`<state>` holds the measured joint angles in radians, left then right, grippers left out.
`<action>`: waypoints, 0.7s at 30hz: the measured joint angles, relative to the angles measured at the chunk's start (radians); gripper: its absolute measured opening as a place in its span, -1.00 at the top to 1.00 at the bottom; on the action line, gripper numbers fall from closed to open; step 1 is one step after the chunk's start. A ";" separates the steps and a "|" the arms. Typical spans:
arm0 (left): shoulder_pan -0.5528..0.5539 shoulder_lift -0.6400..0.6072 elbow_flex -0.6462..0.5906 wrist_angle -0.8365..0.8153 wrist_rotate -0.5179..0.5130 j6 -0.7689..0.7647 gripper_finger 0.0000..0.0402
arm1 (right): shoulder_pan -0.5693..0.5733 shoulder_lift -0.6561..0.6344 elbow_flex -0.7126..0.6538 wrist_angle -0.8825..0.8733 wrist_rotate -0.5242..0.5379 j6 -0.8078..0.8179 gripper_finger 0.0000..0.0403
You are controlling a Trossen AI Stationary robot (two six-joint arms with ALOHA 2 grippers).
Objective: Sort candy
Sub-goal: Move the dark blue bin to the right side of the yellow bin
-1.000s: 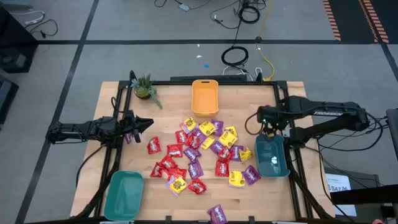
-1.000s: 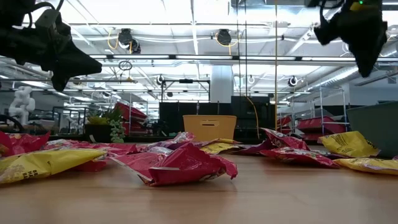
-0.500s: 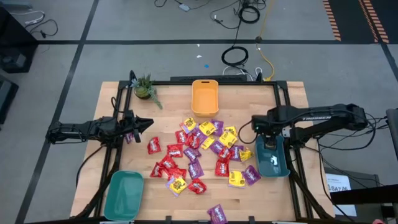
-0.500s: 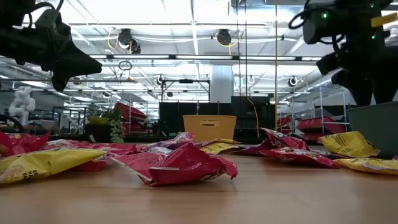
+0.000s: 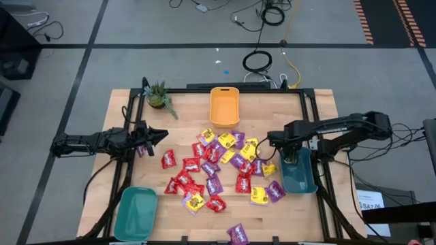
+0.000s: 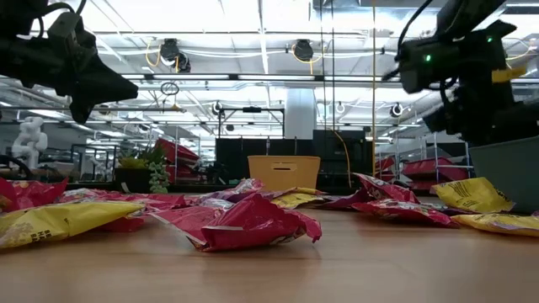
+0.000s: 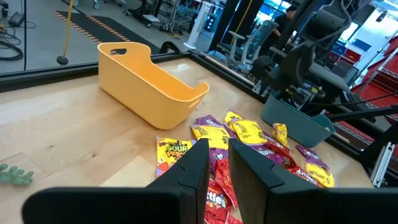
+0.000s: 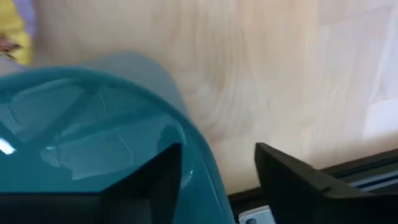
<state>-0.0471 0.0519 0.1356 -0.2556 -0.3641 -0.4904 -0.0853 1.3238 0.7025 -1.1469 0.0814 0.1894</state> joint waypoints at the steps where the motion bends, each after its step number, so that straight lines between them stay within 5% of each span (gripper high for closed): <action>1: 0.000 0.000 0.000 0.000 0.000 0.000 0.65 | 0.000 0.021 0.000 0.000 0.000 0.000 0.21; 8: 0.000 0.000 0.000 0.000 0.000 0.000 0.65 | 0.000 0.108 0.002 0.000 -0.040 -0.023 0.93; 15: 0.000 0.000 0.000 0.000 0.000 0.000 0.65 | 0.000 0.049 0.058 -0.111 -0.066 0.030 0.99; 21: 0.000 0.000 0.000 0.000 0.000 0.000 0.65 | 0.000 -0.015 0.279 -0.332 -0.080 0.076 1.00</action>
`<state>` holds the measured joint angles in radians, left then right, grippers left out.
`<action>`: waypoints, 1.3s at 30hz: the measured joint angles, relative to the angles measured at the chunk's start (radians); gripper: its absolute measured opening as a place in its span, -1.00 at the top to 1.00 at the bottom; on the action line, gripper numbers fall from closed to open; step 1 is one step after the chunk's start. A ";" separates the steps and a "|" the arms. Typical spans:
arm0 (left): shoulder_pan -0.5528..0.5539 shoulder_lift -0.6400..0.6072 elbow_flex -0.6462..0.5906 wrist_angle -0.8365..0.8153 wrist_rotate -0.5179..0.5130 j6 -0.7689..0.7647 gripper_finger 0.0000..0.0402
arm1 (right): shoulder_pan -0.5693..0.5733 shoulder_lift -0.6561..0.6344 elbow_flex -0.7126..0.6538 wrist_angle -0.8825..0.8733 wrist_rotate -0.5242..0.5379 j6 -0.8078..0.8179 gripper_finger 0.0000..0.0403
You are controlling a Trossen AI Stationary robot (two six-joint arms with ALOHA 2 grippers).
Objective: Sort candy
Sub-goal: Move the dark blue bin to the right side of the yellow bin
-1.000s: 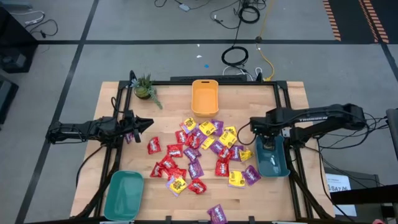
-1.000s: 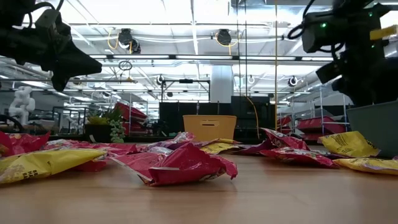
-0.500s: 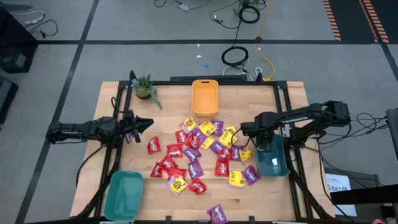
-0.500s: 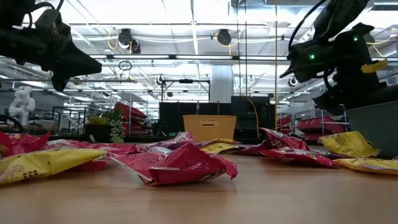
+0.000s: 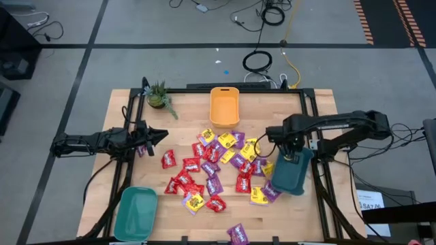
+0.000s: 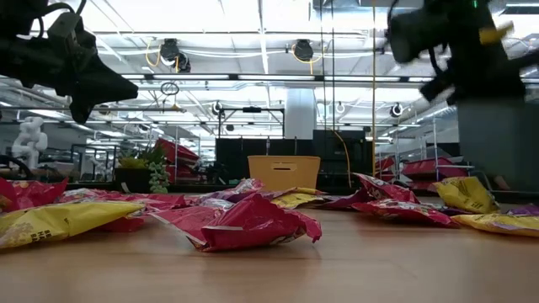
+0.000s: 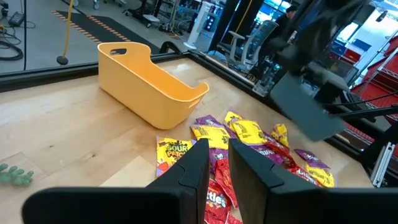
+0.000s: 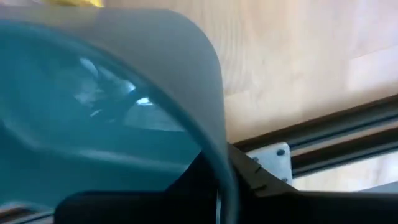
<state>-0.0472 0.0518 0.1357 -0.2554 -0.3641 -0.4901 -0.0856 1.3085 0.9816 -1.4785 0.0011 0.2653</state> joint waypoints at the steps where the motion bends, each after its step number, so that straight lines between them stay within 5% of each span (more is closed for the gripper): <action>1: 0.000 0.000 0.000 0.000 0.000 0.000 0.65 | -0.001 -0.003 0.052 -0.035 -0.001 0.008 1.00; 6: 0.000 0.000 0.000 0.000 0.000 0.000 0.65 | -0.018 0.001 0.319 -0.077 0.004 -0.035 1.00; 9: 0.000 0.000 0.000 0.000 0.000 0.000 0.65 | -0.031 0.043 0.483 -0.072 0.094 -0.109 1.00; 25: 0.000 0.000 0.000 0.000 0.000 0.000 0.65 | -0.358 0.546 1.130 -0.091 0.229 -0.537 1.00; 32: 0.000 0.000 0.000 0.000 0.000 0.000 0.65 | -0.520 0.710 1.307 -0.092 0.179 -0.783 1.00; 39: 0.000 0.000 0.000 0.000 0.000 0.000 0.65 | -0.640 0.814 1.319 -0.091 0.180 -0.947 1.00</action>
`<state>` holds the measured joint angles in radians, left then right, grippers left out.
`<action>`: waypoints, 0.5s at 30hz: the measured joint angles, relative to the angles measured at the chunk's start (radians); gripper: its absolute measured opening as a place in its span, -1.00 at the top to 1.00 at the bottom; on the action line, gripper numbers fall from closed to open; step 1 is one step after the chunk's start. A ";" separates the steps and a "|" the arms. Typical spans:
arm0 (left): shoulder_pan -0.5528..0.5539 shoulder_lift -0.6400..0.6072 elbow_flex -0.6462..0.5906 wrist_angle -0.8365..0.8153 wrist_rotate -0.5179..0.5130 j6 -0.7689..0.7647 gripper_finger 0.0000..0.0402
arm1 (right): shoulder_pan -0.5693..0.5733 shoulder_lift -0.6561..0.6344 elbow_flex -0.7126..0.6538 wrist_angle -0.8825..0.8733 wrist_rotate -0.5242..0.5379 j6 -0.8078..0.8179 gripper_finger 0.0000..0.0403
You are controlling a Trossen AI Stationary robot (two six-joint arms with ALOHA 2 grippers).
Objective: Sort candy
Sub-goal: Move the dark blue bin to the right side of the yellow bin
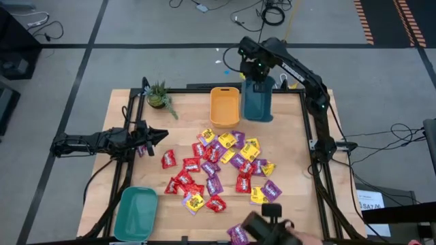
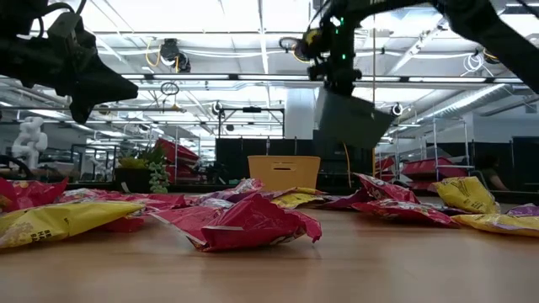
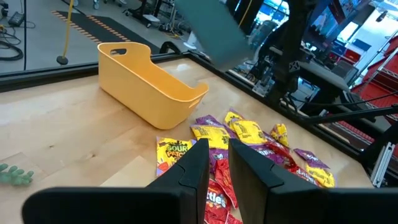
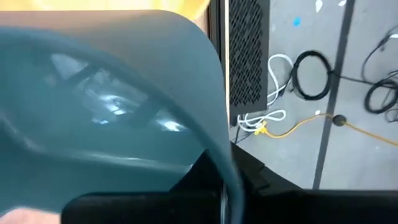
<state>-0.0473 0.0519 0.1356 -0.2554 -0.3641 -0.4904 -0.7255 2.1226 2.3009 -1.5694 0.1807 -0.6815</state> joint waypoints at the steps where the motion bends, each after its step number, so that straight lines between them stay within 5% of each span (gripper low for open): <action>1: 0.000 0.000 0.000 0.000 0.000 0.000 0.65 | -0.014 0.012 0.000 0.012 -0.015 -0.003 1.00; 15: 0.000 0.000 0.000 0.000 0.000 0.000 0.65 | -0.093 0.128 0.000 0.044 -0.060 -0.067 1.00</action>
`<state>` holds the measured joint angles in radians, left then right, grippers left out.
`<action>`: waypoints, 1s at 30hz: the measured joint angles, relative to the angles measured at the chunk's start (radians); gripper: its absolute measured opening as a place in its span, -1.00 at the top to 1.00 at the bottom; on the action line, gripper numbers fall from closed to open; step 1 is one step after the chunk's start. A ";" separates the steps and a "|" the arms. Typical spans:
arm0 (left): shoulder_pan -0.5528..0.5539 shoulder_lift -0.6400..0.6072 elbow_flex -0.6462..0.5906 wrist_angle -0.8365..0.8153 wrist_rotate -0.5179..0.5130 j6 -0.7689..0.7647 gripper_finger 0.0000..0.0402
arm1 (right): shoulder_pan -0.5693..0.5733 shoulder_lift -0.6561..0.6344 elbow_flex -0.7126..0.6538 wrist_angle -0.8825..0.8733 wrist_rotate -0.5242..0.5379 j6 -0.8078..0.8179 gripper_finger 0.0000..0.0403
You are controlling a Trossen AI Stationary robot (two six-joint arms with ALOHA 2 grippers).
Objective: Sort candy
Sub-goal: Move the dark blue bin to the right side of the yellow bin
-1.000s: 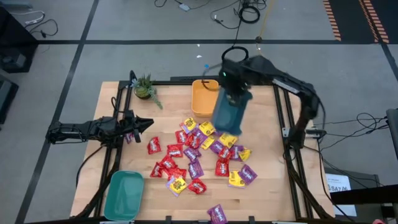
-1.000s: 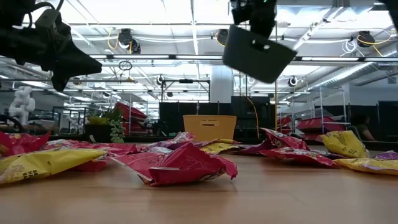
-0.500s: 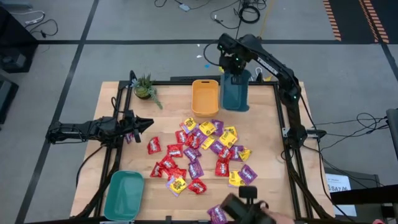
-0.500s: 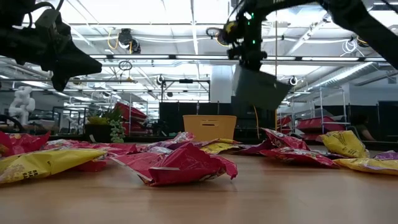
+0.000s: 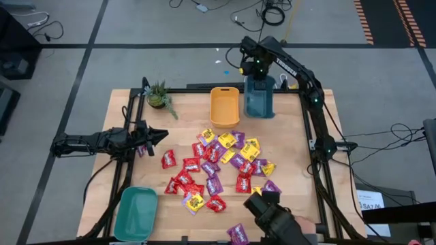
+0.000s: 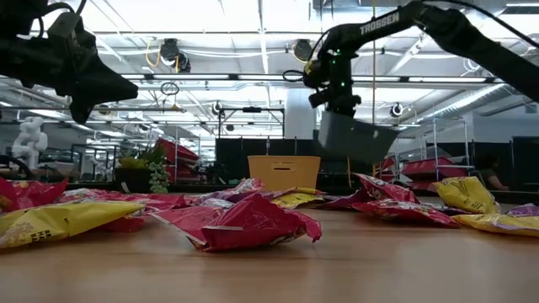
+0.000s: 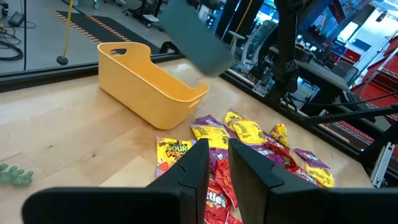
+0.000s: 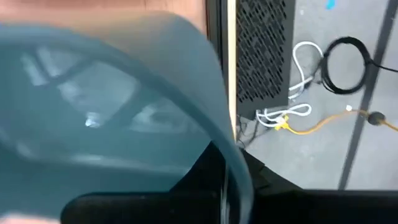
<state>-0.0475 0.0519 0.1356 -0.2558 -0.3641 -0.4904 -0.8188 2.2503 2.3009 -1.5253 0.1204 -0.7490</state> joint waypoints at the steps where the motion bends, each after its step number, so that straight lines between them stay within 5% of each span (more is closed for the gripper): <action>1: 0.000 0.000 0.000 0.000 0.000 0.000 0.65 | 0.000 0.013 0.000 0.007 0.004 -0.003 1.00; 30: 0.000 0.000 0.000 0.000 0.000 0.000 0.65 | 0.032 0.234 0.000 0.003 0.071 0.031 1.00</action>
<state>-0.0473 0.0521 0.1356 -0.2558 -0.3638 -0.4902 -0.7872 2.4839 2.3005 -1.5219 0.1910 -0.7181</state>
